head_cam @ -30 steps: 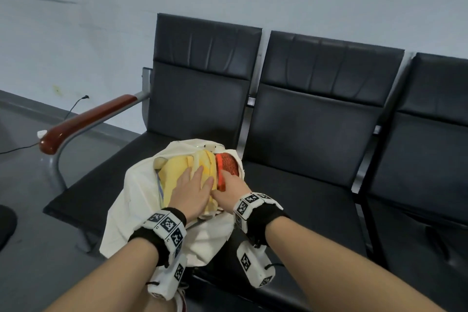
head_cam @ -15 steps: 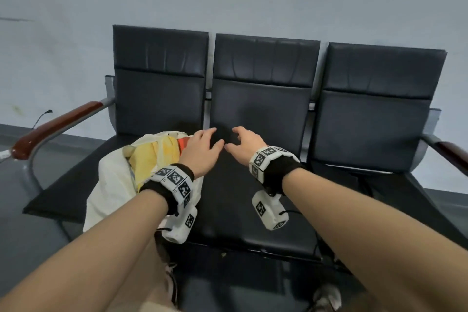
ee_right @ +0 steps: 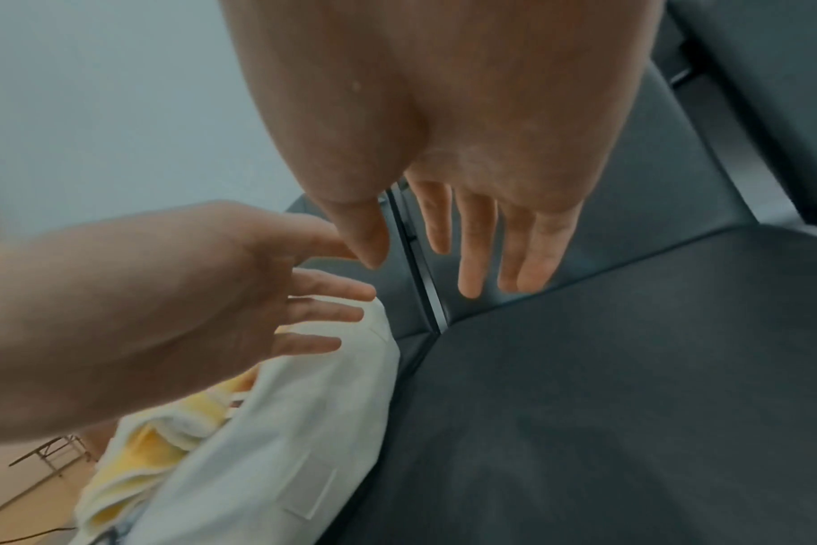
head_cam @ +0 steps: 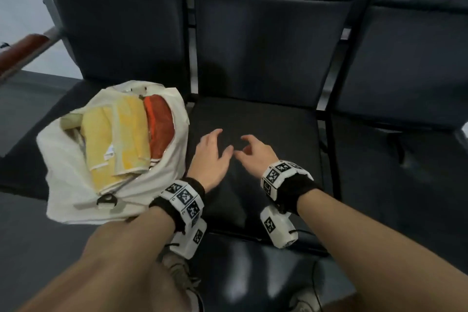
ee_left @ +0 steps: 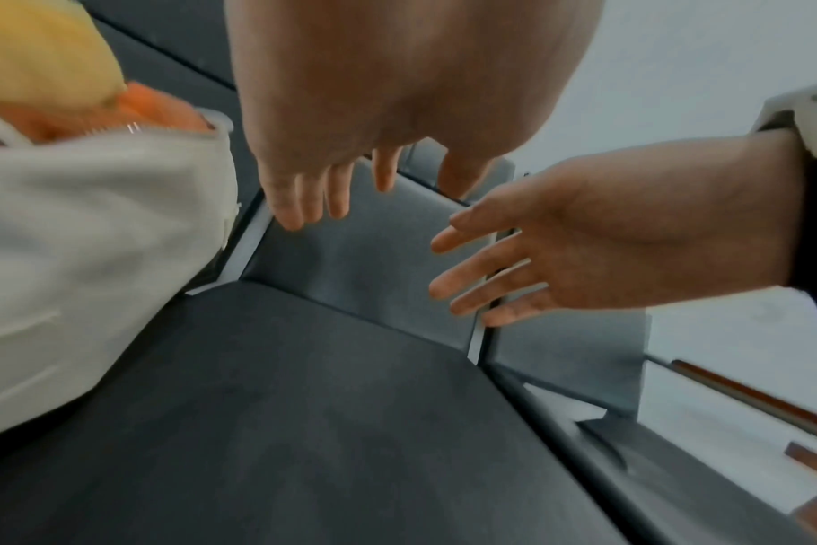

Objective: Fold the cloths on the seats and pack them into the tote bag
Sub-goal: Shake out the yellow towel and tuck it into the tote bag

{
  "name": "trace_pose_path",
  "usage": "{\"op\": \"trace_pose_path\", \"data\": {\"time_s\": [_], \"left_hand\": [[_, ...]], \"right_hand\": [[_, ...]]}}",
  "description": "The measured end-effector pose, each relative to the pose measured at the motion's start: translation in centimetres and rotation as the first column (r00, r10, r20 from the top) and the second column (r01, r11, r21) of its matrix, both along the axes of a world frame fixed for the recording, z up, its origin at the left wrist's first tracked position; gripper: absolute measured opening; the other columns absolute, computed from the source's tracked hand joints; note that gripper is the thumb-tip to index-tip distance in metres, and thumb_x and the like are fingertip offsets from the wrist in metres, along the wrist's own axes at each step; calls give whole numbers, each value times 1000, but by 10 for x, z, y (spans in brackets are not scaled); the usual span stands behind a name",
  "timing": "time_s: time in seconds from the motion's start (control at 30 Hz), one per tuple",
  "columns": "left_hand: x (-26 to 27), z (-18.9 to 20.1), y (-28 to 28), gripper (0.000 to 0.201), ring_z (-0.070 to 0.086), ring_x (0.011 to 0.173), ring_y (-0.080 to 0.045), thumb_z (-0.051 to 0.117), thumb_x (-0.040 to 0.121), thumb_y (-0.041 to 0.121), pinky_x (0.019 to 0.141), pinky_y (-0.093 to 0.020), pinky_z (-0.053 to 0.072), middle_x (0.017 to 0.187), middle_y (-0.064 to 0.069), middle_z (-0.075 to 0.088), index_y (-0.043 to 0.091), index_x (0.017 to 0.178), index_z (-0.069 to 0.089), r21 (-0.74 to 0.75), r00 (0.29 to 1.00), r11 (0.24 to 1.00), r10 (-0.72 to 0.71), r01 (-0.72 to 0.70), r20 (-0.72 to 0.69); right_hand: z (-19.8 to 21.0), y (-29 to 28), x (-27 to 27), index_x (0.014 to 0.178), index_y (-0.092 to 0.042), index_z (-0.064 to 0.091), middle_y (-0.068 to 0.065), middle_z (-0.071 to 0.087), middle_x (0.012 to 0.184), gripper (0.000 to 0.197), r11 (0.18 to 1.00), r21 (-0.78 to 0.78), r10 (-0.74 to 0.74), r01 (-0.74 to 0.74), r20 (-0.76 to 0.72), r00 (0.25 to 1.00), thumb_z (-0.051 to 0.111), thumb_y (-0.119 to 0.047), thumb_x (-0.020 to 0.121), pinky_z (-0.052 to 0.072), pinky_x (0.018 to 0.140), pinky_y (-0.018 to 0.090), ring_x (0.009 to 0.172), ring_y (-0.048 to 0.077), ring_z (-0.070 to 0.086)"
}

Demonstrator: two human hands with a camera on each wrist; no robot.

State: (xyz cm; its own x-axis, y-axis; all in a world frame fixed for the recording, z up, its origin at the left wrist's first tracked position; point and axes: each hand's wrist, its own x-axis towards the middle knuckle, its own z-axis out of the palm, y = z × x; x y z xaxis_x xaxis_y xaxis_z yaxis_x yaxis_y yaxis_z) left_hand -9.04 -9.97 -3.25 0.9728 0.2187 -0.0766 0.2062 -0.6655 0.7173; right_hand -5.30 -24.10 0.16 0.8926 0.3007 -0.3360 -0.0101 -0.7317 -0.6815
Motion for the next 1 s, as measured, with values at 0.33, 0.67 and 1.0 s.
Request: {"op": "trace_pose_path", "data": {"time_s": [0.33, 0.67, 1.0], "left_hand": [[16, 48, 48, 53, 38, 137, -16, 57, 99, 23, 110, -18, 23, 147, -5, 42, 13, 147, 38, -75, 993, 997, 5, -14, -121], [-39, 129, 165, 40, 44, 129, -18, 54, 98, 17, 107, -34, 37, 136, -3, 49, 16, 138, 48, -142, 904, 912, 342, -385, -255], [-95, 81, 231, 42, 48, 122, -26, 54, 94, 16, 99, -40, 43, 131, -10, 50, 12, 135, 47, -48, 663, 780, 497, -625, -559]], "right_hand": [[27, 35, 31, 143, -22, 43, 0, 65, 118, 52, 986, -115, 90, -118, -226, 970, 57, -36, 94, 43, 95, 27, 116, 19, 57], [142, 160, 39, 145, -27, 43, 1, 56, 132, 51, 895, -118, 412, -430, -151, 899, 54, -29, 95, 42, 103, 31, 125, 19, 49], [94, 267, -1, 154, -31, 22, -5, 0, 164, 68, 385, -423, 885, -820, -83, 458, 51, -28, 93, 2, 122, 42, 151, 21, -8]]}}
